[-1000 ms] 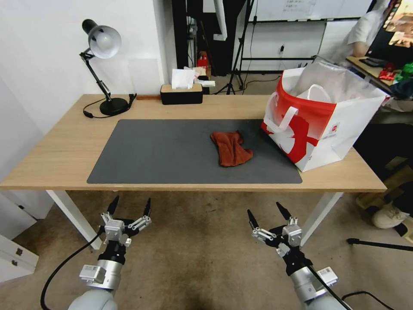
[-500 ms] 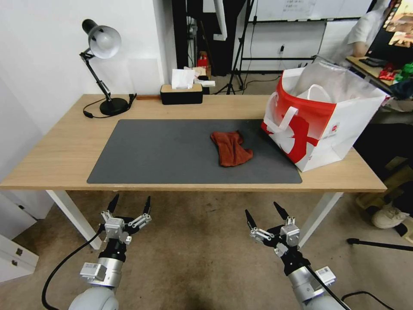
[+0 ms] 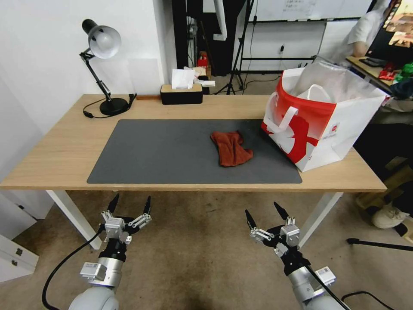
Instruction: Sweep shrimp from table into container with towel, then put container into takeout bag.
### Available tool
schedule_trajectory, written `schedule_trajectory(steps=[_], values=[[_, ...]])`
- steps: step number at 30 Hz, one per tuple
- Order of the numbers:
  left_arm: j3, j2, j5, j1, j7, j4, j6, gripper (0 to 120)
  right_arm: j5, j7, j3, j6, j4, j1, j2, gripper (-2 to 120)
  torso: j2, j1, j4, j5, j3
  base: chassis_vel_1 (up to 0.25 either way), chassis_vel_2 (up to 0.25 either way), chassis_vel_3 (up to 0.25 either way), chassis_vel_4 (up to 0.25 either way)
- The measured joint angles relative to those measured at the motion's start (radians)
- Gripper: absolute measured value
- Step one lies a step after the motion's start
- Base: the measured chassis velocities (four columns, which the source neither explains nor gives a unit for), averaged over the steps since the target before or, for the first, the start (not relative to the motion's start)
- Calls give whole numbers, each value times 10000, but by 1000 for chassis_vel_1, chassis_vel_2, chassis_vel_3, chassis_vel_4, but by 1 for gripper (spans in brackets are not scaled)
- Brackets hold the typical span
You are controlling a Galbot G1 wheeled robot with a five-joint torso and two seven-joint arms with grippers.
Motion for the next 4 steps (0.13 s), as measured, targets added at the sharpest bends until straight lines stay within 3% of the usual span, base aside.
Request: schedule_trajectory(steps=[4], values=[[0, 2, -3, 1, 0, -2, 4, 100, -2, 2, 0, 0, -3, 0, 0, 100, 0, 0, 0, 0, 0, 0, 0, 0, 0]])
